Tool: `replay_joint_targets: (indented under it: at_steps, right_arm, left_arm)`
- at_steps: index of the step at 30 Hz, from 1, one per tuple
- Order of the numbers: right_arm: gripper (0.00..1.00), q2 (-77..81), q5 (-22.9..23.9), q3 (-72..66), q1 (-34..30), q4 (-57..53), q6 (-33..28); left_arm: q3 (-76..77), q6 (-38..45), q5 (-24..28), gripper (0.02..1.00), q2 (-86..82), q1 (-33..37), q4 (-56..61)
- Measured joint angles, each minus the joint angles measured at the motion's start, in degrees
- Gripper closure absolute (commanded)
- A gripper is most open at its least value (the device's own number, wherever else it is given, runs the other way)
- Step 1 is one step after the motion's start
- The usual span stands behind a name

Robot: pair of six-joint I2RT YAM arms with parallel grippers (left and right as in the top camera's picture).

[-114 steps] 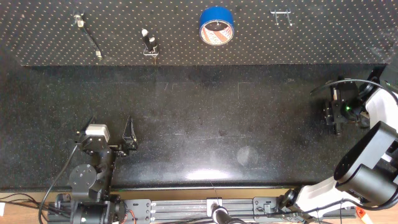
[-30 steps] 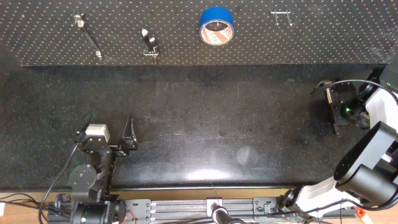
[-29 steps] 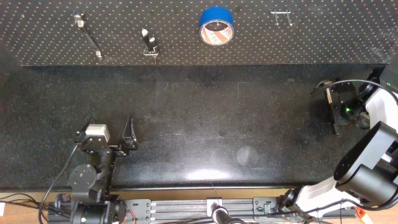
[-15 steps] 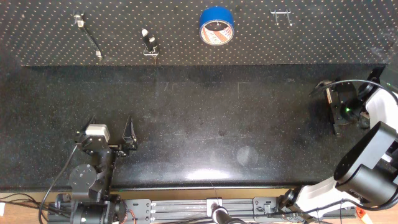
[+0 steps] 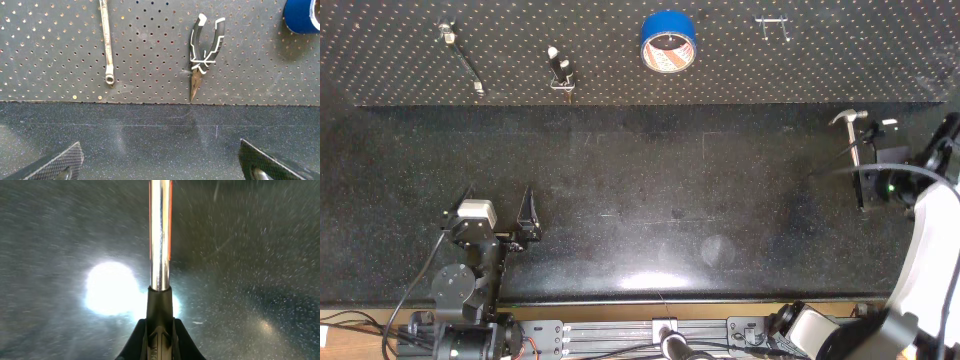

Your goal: Place Tools Onto Pegboard

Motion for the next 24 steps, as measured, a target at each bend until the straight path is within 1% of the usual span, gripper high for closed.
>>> replay_joint_targets:
  at_steps: [3,7,9,14,16,24]
  right_arm:
    - [0.925,-5.64,-2.36,0.0,1.75,-1.77,1.49]
    - [0.923,-9.88,-3.56,0.0,7.34,-2.51,4.26]
    - [0.925,-11.65,-3.93,0.11,9.81,-2.54,6.69]
    - [0.925,-13.46,-4.31,4.11,13.44,-2.75,11.37]
    - [0.925,-13.49,-4.35,6.43,14.49,-2.97,12.44]
    - [0.923,-11.87,-4.55,14.25,22.14,-3.02,15.82]
  left_arm:
    - [0.0,0.0,0.0,0.023,0.0,0.0,0.0]
    - [0.0,0.0,0.0,0.023,0.0,0.0,0.0]
    - [0.0,0.0,0.0,0.023,0.0,0.0,0.0]
    - [0.0,0.0,0.0,0.023,0.0,0.0,0.0]
    - [0.0,0.0,0.0,0.023,0.0,0.0,0.0]
    - [0.0,0.0,0.0,0.023,0.0,0.0,0.0]
